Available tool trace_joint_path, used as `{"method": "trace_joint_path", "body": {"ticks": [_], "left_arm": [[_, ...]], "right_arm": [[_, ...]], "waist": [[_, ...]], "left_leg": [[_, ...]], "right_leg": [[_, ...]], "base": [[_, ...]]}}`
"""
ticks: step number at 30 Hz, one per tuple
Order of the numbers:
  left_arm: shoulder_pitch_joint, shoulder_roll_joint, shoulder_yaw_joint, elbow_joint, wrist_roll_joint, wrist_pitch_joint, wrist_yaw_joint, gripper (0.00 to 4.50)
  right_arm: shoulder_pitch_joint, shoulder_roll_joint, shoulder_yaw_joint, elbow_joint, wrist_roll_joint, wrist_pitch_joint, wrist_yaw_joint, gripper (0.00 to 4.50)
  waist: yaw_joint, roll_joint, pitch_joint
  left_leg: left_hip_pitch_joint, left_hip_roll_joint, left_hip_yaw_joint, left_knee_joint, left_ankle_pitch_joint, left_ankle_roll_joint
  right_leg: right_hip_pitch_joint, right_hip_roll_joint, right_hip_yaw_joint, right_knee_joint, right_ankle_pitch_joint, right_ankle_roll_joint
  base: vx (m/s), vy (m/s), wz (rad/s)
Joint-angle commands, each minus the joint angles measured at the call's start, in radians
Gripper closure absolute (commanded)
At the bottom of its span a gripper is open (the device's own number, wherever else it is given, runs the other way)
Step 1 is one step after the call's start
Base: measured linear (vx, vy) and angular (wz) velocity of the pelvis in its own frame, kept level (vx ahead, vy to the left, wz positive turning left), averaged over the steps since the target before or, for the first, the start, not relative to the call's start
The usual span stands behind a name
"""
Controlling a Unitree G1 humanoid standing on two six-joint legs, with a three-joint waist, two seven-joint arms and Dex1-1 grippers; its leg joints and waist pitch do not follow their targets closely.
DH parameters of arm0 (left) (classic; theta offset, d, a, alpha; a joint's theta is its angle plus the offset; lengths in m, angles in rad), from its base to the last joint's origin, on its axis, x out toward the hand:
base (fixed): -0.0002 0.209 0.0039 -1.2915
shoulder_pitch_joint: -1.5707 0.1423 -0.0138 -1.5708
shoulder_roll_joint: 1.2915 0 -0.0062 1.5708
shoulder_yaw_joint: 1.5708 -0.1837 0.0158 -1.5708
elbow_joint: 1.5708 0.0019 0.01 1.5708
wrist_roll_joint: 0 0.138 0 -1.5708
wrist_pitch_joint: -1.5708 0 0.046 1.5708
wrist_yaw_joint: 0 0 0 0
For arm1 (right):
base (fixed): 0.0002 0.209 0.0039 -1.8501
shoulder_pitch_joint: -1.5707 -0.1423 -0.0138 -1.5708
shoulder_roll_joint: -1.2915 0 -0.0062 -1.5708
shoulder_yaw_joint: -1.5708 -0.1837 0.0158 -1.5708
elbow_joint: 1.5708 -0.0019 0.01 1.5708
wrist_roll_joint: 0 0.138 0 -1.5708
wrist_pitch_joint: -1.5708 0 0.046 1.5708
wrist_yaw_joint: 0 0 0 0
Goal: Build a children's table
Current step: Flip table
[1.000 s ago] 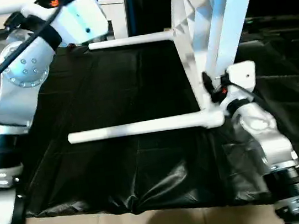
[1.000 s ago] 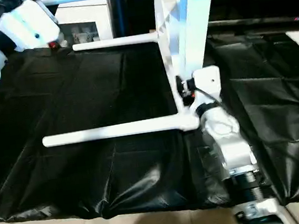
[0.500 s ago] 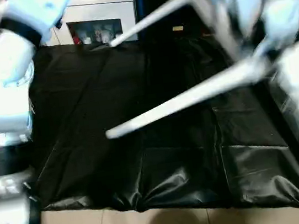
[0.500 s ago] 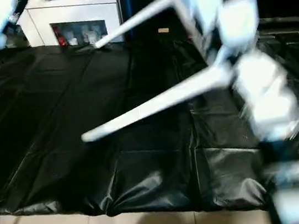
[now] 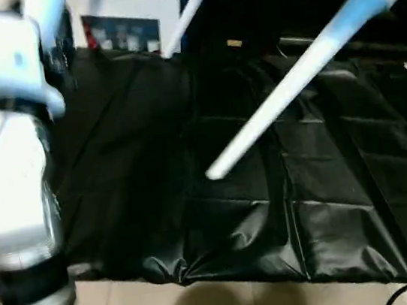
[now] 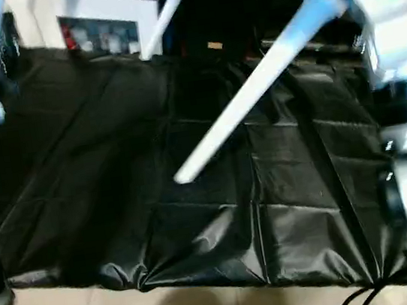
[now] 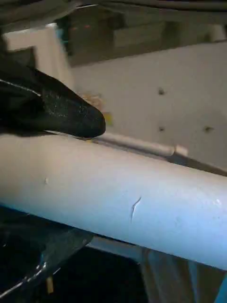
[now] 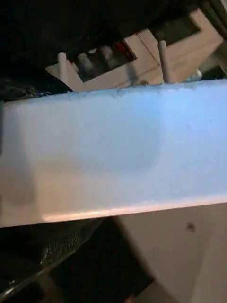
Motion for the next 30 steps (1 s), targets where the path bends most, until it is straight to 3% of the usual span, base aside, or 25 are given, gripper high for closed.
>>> {"method": "trace_joint_path", "body": {"ticks": [1,7,11,12,14,20,25,28,30], "left_arm": [[0.024,-0.022,0.051,0.064,-0.030,0.106,0.062,2.43],[0.033,-0.028,0.031,0.040,-0.029,0.123,0.060,2.46],[0.028,-0.022,0.020,0.039,-0.024,0.125,0.054,2.47],[0.025,-0.021,0.016,0.039,-0.022,0.130,0.054,2.49],[0.024,-0.019,0.011,0.039,-0.019,0.132,0.052,2.57],[0.025,-0.013,-0.002,0.031,-0.017,0.139,0.049,2.74],[0.023,-0.003,-0.004,0.040,-0.018,0.139,0.045,2.78],[0.029,0.009,0.000,0.057,-0.021,0.133,0.040,2.78],[0.036,0.015,0.003,0.067,-0.022,0.124,0.033,2.78]], "right_arm": [[-0.019,0.004,-0.033,0.005,0.140,0.014,0.166,2.31],[-0.008,0.020,-0.037,-0.004,0.160,0.013,0.208,1.56],[0.006,0.024,-0.051,-0.037,0.187,0.020,0.232,1.16],[0.016,0.027,-0.056,-0.054,0.202,0.021,0.250,1.05],[0.024,0.027,-0.058,-0.067,0.208,0.020,0.260,0.92],[0.060,0.059,-0.097,-0.137,0.279,0.024,0.274,0.56],[0.073,0.095,-0.155,-0.194,0.389,0.066,0.286,0.56],[0.085,0.121,-0.216,-0.271,0.506,0.144,0.260,0.56],[0.084,0.132,-0.243,-0.289,0.534,0.173,0.223,0.56]], "waist": [[-0.012,0.023,-0.070],[-0.014,0.020,-0.065],[-0.015,0.019,-0.067],[-0.015,0.017,-0.066],[-0.016,0.026,-0.067],[-0.013,0.029,-0.074],[-0.010,0.032,-0.074],[-0.010,0.035,-0.074],[-0.009,0.038,-0.073]], "left_leg": [[0.041,0.039,-0.010,-0.066,-0.269,-0.040],[0.042,0.038,-0.019,-0.070,-0.371,-0.081],[0.040,0.036,-0.021,-0.067,-0.398,-0.068],[0.035,0.036,-0.022,-0.067,-0.378,-0.061],[0.036,0.038,-0.024,-0.068,-0.364,-0.059],[0.036,0.040,-0.021,-0.069,-0.290,-0.061],[0.036,0.041,-0.021,-0.071,-0.272,-0.056],[0.038,0.041,-0.022,-0.072,-0.269,-0.060],[0.040,0.041,-0.022,-0.073,-0.268,-0.065]], "right_leg": [[0.020,-0.059,0.038,-0.076,-0.204,-0.137],[0.016,-0.061,0.035,-0.083,-0.274,-0.111],[0.018,-0.064,0.036,-0.086,-0.304,-0.100],[0.021,-0.065,0.037,-0.086,-0.307,-0.097],[0.020,-0.067,0.037,-0.086,-0.298,-0.104],[0.028,-0.063,0.034,-0.073,-0.162,-0.149],[0.032,-0.065,0.034,-0.071,-0.137,-0.153],[0.033,-0.064,0.033,-0.069,-0.131,-0.152],[0.032,-0.063,0.032,-0.069,-0.136,-0.150]], "base": [[0.000,0.000,0.00],[0.000,0.000,0.00],[0.000,0.000,0.00],[0.000,0.000,0.00],[0.000,0.000,0.00],[0.000,0.000,0.00],[0.000,0.000,0.00],[0.000,0.000,0.00],[0.000,0.000,0.00]]}}
